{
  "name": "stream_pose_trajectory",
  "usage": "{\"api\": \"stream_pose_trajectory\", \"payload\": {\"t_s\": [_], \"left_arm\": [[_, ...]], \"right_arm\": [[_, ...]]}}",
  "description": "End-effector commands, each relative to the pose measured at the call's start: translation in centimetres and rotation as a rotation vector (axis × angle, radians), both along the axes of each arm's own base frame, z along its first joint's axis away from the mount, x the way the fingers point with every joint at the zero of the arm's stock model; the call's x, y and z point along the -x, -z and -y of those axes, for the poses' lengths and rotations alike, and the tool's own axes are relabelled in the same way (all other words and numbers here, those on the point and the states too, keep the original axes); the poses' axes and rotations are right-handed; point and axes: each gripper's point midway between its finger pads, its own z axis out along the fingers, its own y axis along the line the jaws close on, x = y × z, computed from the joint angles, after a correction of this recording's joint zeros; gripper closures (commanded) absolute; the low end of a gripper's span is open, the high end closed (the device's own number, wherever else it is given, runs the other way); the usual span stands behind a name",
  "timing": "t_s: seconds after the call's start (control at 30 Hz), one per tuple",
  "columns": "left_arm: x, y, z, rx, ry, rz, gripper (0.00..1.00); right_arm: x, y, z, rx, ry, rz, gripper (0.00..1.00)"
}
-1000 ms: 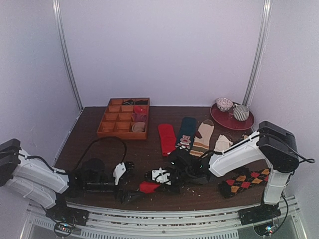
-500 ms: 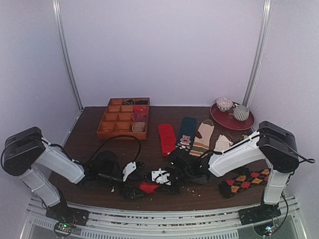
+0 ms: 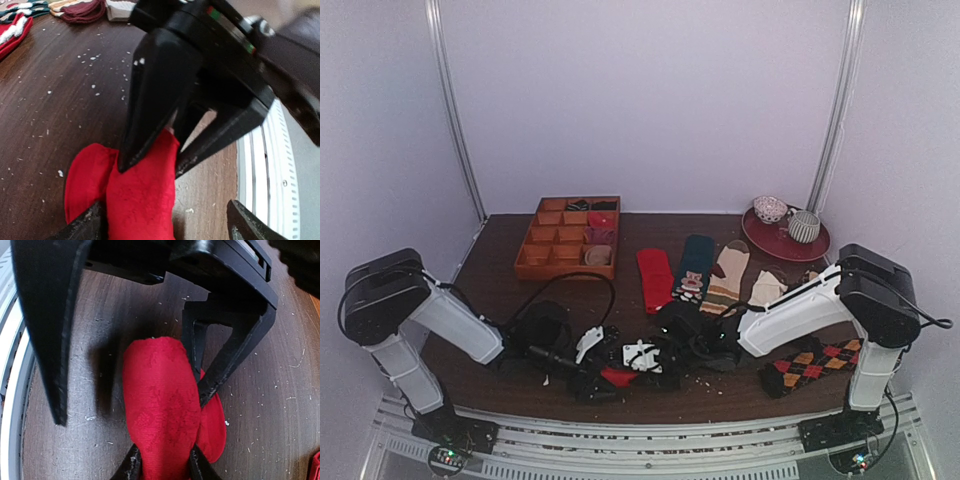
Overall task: Roll the socks
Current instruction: Roll a pair of socks at the center of the board.
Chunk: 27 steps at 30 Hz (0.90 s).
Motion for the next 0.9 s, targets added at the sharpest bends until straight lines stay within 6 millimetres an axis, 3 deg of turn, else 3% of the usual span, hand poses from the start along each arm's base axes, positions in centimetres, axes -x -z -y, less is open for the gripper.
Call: {"api": "stream_pose_trajectory", "payload": {"t_s": [0.0,0.1,0.33,0.43,0.67,0.87], "left_arm": [[-2.5,-0.6,0.3,-0.024,-0.117,0.007,0.16],[-3.5,-1.3,0.2,-0.033,-0.172,0.028,0.16],[-5.0,-0.9,-0.3,-0.107,-0.233,0.077,0.10],[-4.6,-0.8,0.4,-0.101,-0.178,0.068,0.11],[-3.6,2.0,0.0,-0.183,-0.116,0.028,0.16],[-2.6,3.8,-2.3,-0.247,-0.169,-0.013,0.18]], "right_arm": [[0.3,3.9,3.0,0.164,0.039,-0.009,0.74],[0.3,4.0,3.1,0.167,0.042,-0.006,0.74],[0.3,4.5,3.0,0.174,0.039,-0.009,0.74],[0.3,4.7,2.9,0.176,0.038,-0.013,0.74],[0.3,5.1,3.0,0.189,0.040,-0.015,0.74],[0.2,5.2,3.0,0.190,0.045,-0.015,0.74]]}}
